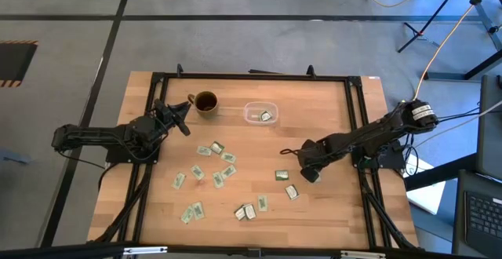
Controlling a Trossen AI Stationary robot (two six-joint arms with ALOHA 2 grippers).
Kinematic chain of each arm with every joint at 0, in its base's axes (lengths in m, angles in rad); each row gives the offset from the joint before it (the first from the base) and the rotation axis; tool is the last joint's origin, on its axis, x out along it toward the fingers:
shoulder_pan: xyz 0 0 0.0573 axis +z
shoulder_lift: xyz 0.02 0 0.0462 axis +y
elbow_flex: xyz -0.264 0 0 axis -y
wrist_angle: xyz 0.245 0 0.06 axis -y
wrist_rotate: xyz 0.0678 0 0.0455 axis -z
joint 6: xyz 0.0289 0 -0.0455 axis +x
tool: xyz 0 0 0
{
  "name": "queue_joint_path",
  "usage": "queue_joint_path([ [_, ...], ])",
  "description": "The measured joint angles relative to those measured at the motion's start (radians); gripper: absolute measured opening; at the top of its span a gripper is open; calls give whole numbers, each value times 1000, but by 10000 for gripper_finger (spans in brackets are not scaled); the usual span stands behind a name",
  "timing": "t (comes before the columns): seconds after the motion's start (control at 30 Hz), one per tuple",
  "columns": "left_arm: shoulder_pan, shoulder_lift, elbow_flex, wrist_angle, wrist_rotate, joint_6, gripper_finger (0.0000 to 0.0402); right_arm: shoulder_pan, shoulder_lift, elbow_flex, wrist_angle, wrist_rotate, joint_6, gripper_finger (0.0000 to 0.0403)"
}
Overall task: Pick and place Stevia / Truvia into bins
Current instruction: Put the truvia packet into the transparent container
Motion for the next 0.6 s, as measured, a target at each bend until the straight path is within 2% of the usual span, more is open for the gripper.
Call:
queue_joint_path([
  [0.33, 0, 0, 0, -6, 0, 0, 58, 0, 8, 45, -39, -2, -77, 13],
  [0.6, 0, 0, 0, -6, 0, 0, 58, -53, 6, 178, -53, 104, -280, 14],
])
